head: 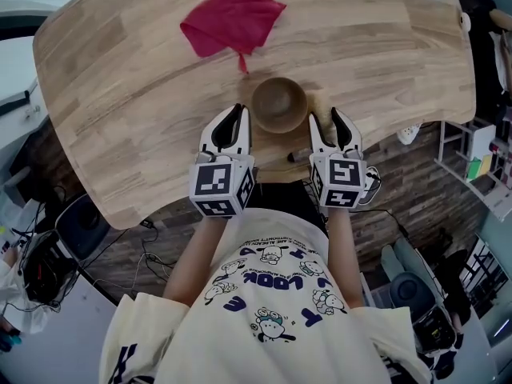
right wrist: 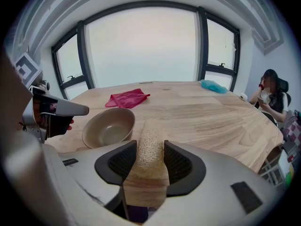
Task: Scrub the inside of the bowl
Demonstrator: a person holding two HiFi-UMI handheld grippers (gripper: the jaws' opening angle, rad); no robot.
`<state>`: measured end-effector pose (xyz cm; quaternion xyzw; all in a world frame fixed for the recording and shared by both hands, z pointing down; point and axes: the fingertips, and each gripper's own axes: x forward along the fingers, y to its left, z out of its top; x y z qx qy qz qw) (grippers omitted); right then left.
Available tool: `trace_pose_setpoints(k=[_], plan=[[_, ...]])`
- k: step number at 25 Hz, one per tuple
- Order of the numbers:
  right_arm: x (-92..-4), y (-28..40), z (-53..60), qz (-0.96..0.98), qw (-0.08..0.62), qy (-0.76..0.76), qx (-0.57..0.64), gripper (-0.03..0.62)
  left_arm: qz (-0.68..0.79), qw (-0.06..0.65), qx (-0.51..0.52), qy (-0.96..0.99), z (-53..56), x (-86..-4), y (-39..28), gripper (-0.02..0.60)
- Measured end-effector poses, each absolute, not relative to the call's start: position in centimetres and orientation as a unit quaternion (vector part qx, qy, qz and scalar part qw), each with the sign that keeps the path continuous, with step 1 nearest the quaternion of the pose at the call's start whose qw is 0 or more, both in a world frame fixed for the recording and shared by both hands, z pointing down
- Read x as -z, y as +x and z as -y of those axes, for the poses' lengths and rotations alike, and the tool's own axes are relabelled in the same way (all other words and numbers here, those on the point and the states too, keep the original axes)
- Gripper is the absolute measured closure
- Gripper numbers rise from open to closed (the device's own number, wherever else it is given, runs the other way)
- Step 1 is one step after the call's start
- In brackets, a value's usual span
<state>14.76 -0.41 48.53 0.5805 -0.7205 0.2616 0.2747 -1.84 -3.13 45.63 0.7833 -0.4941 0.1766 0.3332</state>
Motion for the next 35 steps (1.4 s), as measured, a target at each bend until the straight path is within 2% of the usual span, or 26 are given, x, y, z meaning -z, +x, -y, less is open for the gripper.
trace_pose_setpoints(k=[15,22,25,29,32,35], plan=[[-46.3,16.2,1.2,0.710,0.229,0.612,-0.263,0.442,0.497,0.338,-0.178,0.779,3.1,-45.8,-2.3,0.532],[-43.5,14.5,2.6,0.739,0.194,0.592,-0.256,0.442,0.493,0.338,-0.177,0.782,3.4,-45.3,-1.8,0.532],[-43.0,13.4,2.7,0.750,0.194,0.579,-0.254,0.442,0.485,0.337,-0.181,0.786,3.5,-45.2,-1.5,0.480],[-42.9,12.3,2.7,0.756,0.196,0.570,-0.256,0.442,0.469,0.336,-0.192,0.794,4.0,-45.6,-1.1,0.477],[-43.1,12.0,2.6,0.754,0.199,0.569,-0.260,0.442,0.445,0.349,-0.208,0.798,4.1,-46.4,-0.4,0.428],[-43.3,12.0,2.5,0.754,0.203,0.567,-0.261,0.442,0.427,0.349,-0.228,0.802,4.2,-47.0,0.3,0.419]])
